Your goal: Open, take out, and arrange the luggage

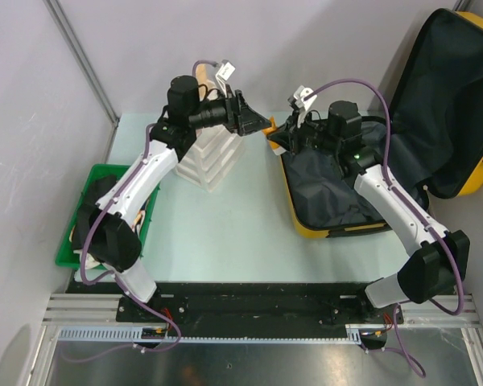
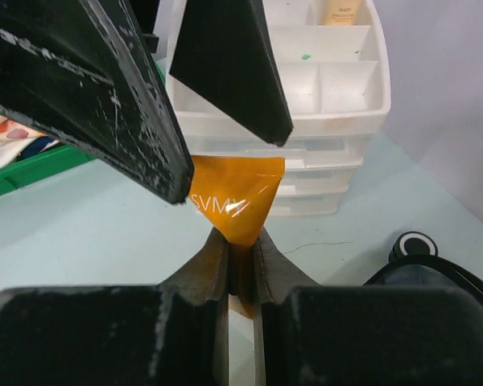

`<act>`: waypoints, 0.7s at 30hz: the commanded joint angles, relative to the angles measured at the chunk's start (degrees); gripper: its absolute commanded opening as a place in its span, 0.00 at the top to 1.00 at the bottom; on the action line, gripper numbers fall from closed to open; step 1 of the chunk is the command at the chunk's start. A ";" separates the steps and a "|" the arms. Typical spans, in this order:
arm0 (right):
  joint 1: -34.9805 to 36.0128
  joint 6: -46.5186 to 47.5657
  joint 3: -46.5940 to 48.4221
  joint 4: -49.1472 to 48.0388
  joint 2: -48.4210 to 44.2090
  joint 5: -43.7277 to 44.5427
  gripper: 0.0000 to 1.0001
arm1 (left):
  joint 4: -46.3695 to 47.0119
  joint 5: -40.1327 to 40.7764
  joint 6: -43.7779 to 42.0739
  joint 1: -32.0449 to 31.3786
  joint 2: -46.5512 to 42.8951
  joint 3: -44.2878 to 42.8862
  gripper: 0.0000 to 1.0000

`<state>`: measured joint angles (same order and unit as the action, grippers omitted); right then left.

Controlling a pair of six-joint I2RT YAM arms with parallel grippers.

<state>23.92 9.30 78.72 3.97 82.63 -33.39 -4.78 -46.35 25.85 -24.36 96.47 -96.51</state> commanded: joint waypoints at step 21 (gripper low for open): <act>-5.19 5.72 -0.14 7.19 -4.85 -11.25 0.01 | 1.52 -14.29 -5.88 2.91 -0.57 -0.88 1.00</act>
<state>22.72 12.12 77.82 7.25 80.07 -36.51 -4.49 -50.89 26.04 -23.14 97.58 -95.48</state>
